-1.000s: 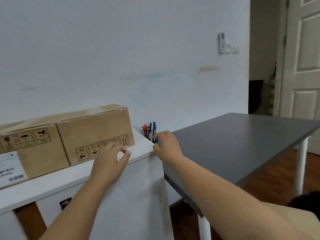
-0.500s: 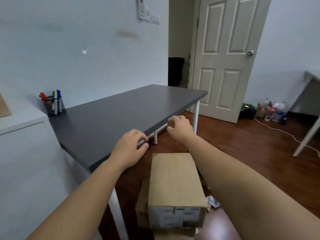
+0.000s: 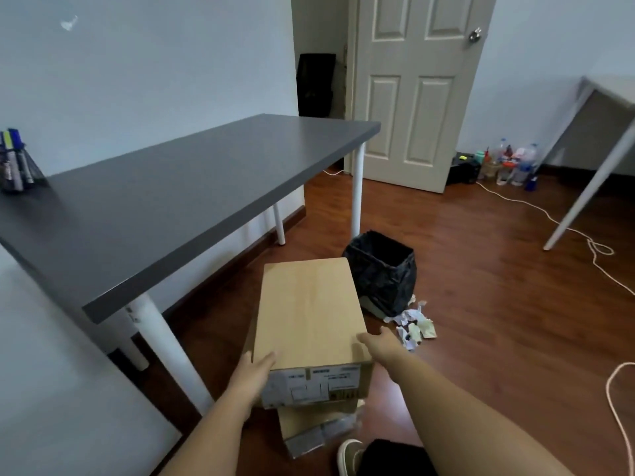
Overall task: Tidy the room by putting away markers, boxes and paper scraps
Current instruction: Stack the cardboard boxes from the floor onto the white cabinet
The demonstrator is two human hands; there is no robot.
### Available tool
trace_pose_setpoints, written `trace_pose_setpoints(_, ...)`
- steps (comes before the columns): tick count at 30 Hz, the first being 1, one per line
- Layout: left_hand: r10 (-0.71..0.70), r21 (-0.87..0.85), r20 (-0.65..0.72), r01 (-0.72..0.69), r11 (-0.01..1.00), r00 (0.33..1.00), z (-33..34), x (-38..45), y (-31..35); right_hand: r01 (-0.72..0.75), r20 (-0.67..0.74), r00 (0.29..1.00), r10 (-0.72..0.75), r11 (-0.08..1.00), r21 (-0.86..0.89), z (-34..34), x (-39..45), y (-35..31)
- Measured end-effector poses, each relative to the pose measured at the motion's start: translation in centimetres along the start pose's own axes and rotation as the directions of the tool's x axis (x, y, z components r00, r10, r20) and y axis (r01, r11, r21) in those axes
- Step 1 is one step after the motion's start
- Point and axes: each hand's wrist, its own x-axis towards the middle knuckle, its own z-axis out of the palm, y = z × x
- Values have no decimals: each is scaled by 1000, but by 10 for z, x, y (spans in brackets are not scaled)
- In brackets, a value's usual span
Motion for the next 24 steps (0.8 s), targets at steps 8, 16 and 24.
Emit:
trace_pose_setpoints(8,-53,-242,-92,30,970,994,23,5,-5,-64,172,985,11,950,305,6,-37,12)
trace_pose_setpoints(16,108,-232,-126,-135,963,986,17,-30,52,14,49,997,-55,798,602,-15,-61,-9)
trace_pose_setpoints(24,325,-270,-112,-343,899,939,-8,-112,124,226,-152,973,-172,597,770,-55,-134,-63)
